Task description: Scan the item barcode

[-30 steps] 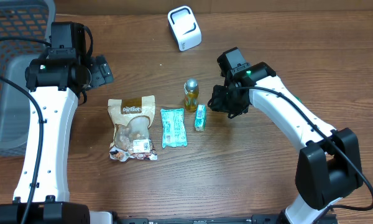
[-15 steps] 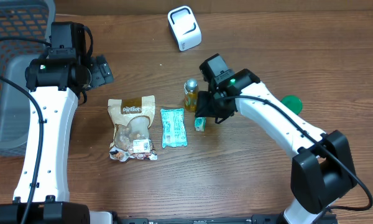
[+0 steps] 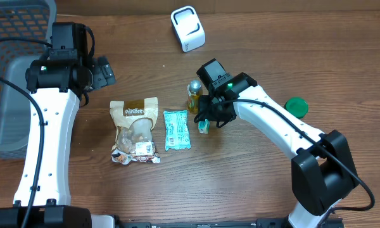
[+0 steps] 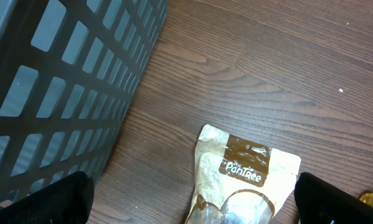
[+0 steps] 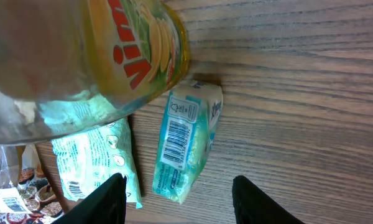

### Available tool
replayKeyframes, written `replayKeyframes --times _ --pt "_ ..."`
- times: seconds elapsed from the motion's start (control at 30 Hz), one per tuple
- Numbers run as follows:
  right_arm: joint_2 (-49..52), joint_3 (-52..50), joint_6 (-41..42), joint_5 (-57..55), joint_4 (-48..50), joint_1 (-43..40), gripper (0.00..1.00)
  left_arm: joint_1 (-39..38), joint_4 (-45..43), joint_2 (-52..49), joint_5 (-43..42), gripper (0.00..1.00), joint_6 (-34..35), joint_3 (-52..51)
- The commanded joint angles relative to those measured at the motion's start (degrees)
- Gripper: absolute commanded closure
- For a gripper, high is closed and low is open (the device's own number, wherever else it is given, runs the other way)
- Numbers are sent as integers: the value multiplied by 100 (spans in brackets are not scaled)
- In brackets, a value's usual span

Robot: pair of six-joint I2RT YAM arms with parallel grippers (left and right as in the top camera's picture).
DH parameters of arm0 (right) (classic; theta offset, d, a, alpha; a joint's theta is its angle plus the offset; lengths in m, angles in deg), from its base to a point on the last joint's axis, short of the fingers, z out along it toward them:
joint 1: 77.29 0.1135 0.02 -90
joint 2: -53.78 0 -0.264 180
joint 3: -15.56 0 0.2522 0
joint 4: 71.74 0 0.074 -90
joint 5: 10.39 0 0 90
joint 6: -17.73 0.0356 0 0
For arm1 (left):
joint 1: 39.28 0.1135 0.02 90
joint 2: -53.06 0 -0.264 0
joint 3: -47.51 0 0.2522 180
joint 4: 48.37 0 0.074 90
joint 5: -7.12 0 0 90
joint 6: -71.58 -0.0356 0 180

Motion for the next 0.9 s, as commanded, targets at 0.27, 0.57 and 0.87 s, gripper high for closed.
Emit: replayKeyframes --times 0.27,0.57,0.87 --pt "28 -20 33 -186 31 33 48 -11 -4 20 55 0 -151 26" --pt "28 -22 55 -184 33 33 48 -11 -4 20 55 0 -149 26" --pt "28 -444 199 -186 472 33 48 -11 -4 20 55 0 -151 26"
